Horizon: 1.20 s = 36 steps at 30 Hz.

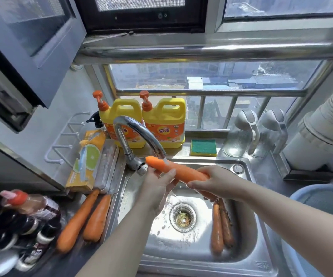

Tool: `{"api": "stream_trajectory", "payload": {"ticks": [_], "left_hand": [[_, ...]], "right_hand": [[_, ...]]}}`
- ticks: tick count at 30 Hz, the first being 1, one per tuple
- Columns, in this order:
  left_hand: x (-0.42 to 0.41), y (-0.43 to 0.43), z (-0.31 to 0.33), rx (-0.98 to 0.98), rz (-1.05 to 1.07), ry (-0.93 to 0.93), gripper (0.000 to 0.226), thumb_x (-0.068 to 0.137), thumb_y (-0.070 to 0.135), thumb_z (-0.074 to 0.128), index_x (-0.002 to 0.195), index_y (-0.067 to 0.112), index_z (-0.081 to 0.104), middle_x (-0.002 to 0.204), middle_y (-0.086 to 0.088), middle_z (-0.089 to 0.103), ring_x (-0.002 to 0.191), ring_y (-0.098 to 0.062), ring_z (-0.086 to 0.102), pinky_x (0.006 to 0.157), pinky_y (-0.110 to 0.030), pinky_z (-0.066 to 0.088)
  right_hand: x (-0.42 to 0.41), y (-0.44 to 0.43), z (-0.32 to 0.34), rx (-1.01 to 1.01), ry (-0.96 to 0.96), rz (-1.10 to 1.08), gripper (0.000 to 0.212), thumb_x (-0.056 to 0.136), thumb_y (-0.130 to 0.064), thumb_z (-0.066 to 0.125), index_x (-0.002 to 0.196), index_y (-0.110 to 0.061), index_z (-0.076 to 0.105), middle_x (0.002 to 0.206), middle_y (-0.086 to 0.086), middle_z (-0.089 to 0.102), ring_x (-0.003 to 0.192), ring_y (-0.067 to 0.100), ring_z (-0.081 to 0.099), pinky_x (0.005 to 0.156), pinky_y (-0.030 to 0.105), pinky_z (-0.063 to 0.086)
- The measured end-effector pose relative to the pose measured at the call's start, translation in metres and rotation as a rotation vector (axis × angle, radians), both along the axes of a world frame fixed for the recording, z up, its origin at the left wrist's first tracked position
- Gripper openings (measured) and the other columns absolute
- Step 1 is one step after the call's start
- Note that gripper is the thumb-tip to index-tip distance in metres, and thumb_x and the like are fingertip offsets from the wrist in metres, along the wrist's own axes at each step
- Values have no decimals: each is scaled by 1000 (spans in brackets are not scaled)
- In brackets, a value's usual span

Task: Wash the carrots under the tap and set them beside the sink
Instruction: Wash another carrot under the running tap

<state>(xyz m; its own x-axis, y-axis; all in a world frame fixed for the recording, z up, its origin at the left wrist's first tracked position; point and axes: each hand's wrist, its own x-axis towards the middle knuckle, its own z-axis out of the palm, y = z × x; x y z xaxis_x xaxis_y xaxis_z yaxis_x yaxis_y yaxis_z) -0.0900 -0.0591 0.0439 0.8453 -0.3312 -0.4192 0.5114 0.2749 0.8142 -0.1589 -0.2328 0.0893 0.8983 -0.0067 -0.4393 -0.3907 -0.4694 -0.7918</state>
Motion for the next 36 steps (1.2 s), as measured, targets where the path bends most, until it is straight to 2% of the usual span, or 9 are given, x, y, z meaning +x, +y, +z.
{"api": "stream_trajectory", "payload": {"ticks": [9,14,18,21,23,25,27,31,36], "left_hand": [[15,1,3,32,199,300,44,104,42,48,129,7,51,120,-18,66,102,-34,68,70,-46,58],[15,22,-3,-43,336,404,37,104,24,54,136,7,47,123,-16,59,106,-32,63,74,-44,57],[6,43,-12,382,163,118,26,107,18,48,131,19,57,117,-7,60,103,-26,61,86,-38,54],[-1,55,-12,723,-108,-209,30,108,29,37,128,34,60,121,-1,59,100,-16,59,78,-29,46],[-4,64,-16,829,-238,-305,35,102,34,42,133,47,51,134,10,49,121,-23,52,98,-45,47],[-8,68,-19,1048,-386,-401,49,98,39,50,144,46,37,142,18,39,145,-27,27,118,-61,20],[-12,66,-23,1148,-411,-518,59,97,47,55,149,41,29,149,14,39,148,-20,22,122,-60,6],[-12,56,-31,972,-307,-601,52,98,40,58,144,39,34,141,9,45,131,-18,46,111,-47,39],[-20,47,-33,826,-326,-441,50,97,46,55,140,42,31,119,8,63,108,-25,64,89,-42,52]], "right_hand": [[1,-7,-3,-246,-107,28,45,74,-46,85,113,-29,70,86,-10,71,71,6,67,62,19,50],[4,-1,-12,98,-166,-250,53,64,-29,95,109,-30,68,102,2,71,84,17,73,78,31,62],[16,16,-15,385,-128,-376,54,66,-12,93,111,-21,65,108,11,66,93,27,74,86,42,62],[29,26,-20,546,-70,-415,53,70,-6,89,115,-13,61,113,17,65,99,32,72,90,46,60],[37,31,-25,603,-41,-425,53,72,-7,87,118,-11,60,118,21,65,101,34,72,93,48,58],[43,38,-30,642,-19,-415,48,76,-6,84,118,-9,60,120,24,66,104,36,71,96,49,57],[45,48,-33,657,-7,-390,42,80,-5,81,116,-8,60,120,24,66,106,36,70,95,47,57],[48,73,-35,698,-42,-348,28,84,1,75,106,-9,60,97,15,64,90,27,69,85,35,58],[55,93,-42,755,-99,-427,46,68,-11,85,107,-15,62,90,9,65,83,21,63,75,28,48]]}}
